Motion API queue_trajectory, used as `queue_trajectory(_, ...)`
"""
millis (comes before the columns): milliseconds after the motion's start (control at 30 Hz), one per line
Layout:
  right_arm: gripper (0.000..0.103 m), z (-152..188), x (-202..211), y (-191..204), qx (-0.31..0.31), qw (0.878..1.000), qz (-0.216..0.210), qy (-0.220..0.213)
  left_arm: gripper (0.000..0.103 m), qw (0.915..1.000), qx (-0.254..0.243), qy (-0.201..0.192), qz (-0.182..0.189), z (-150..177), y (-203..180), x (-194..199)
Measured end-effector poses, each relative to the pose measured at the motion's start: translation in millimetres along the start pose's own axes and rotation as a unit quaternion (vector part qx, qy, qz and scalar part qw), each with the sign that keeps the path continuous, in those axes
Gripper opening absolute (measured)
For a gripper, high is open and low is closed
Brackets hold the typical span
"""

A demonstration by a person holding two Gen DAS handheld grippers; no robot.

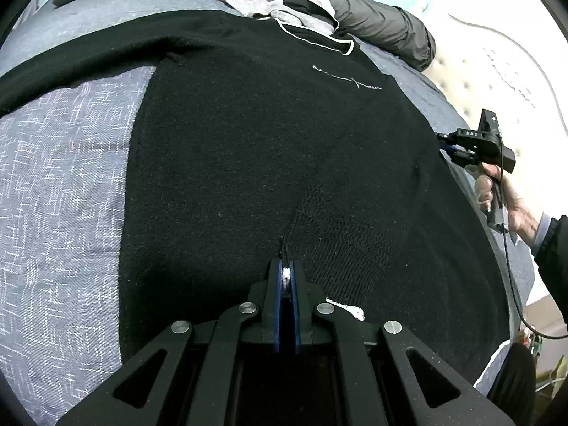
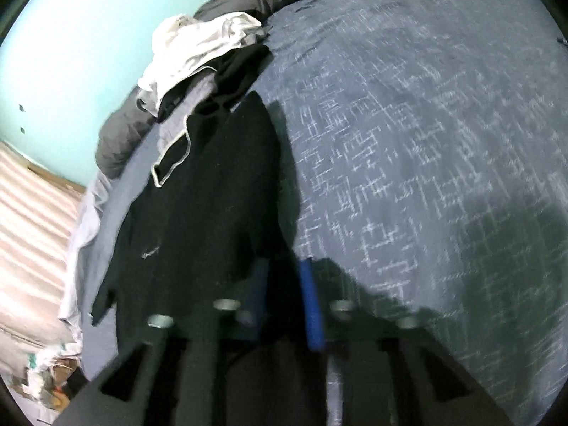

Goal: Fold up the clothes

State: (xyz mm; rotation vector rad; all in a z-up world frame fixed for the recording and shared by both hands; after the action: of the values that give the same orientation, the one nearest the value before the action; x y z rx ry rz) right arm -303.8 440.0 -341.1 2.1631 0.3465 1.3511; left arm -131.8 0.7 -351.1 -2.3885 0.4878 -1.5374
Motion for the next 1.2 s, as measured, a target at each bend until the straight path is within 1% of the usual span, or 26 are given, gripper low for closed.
queue_trajectory(67,0.006,1,4,2,0.004,1.000,0.002,-0.009,0.004,1.0000,0.001,0.000,0.002,1,1,1)
queue_trajectory(200,0.007,0,12,11,0.021,0.999,0.021,-0.030,0.004,1.0000,0.001,0.001,0.002,2,2,2)
queue_trajectory(233,0.013,0,13,14,0.026,0.999,0.028,-0.035,0.004,1.0000,0.000,0.001,0.002,2,2,3)
queue_trajectory(267,0.022,0,13,17,0.029,0.999,0.024,-0.035,0.004,1.0000,0.001,0.001,0.002,2,2,3)
queue_trajectory(300,0.051,0,12,21,0.032,0.999,0.019,-0.034,0.004,1.0000,0.001,0.001,0.002,2,2,3)
queue_trajectory(333,0.063,0,9,24,0.038,0.999,0.024,-0.030,0.004,1.0000,0.000,0.000,0.002,2,2,3)
queue_trajectory(400,0.063,0,2,29,0.050,0.998,0.036,-0.020,0.004,1.0000,0.001,0.000,0.003,3,2,3)
queue_trajectory(467,0.055,2,-6,23,0.042,0.998,0.046,-0.010,0.004,1.0000,0.000,0.000,0.003,3,2,4)
queue_trajectory(500,0.040,4,-11,20,0.037,0.998,0.052,-0.005,0.004,1.0000,0.000,0.000,0.003,3,2,4)
queue_trajectory(533,0.030,4,-10,16,0.027,0.998,0.048,-0.012,0.004,1.0000,0.000,0.000,0.003,3,2,4)
queue_trajectory(567,0.028,5,-9,12,0.016,0.999,0.043,-0.021,0.004,1.0000,-0.001,0.000,0.004,4,2,4)
queue_trajectory(600,0.022,7,-6,10,0.009,0.999,0.038,-0.030,0.004,1.0000,-0.002,0.000,0.004,4,1,4)
queue_trajectory(633,0.018,8,-4,10,0.004,0.999,0.032,-0.038,0.004,1.0000,-0.002,0.001,0.005,4,2,4)
queue_trajectory(700,0.017,12,2,8,-0.007,0.998,0.019,-0.056,0.004,1.0000,-0.002,0.001,0.007,4,2,4)
queue_trajectory(800,0.017,14,7,1,-0.043,0.996,0.000,-0.080,0.005,0.9999,-0.004,0.003,0.009,5,1,5)
queue_trajectory(833,0.017,13,6,-2,-0.059,0.995,-0.006,-0.081,0.005,0.9999,-0.005,0.003,0.009,6,1,5)
queue_trajectory(900,0.017,13,5,-4,-0.072,0.994,-0.010,-0.078,0.005,0.9999,-0.006,0.004,0.010,6,1,6)
queue_trajectory(967,0.018,11,6,-4,-0.070,0.995,-0.006,-0.076,0.005,0.9999,-0.003,0.004,0.012,6,2,7)
queue_trajectory(1000,0.020,11,8,-4,-0.069,0.995,-0.002,-0.076,0.005,0.9999,-0.003,0.004,0.013,6,3,7)
queue_trajectory(1033,0.022,10,11,-5,-0.071,0.994,0.009,-0.082,0.005,0.9999,-0.003,0.004,0.013,7,3,7)
queue_trajectory(1133,0.022,7,27,-7,-0.075,0.990,0.044,-0.111,0.005,0.9999,-0.001,0.004,0.015,7,3,9)
queue_trajectory(1200,0.023,5,34,1,-0.053,0.990,0.051,-0.118,0.005,0.9999,-0.002,0.005,0.014,8,3,9)
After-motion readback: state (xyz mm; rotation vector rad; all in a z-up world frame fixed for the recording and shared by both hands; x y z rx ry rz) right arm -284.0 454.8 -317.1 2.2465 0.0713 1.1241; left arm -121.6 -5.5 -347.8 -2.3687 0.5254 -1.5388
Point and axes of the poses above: each gripper's, at about its wrist camera, not at the fingertips, and x roughly against the way its jaws point, y to its left, z to its underside, the point moved 4 cm from there along -x, roughly the way its jaws point, and after that the axes turned 5 degrees about y, right-handed, at the moved point
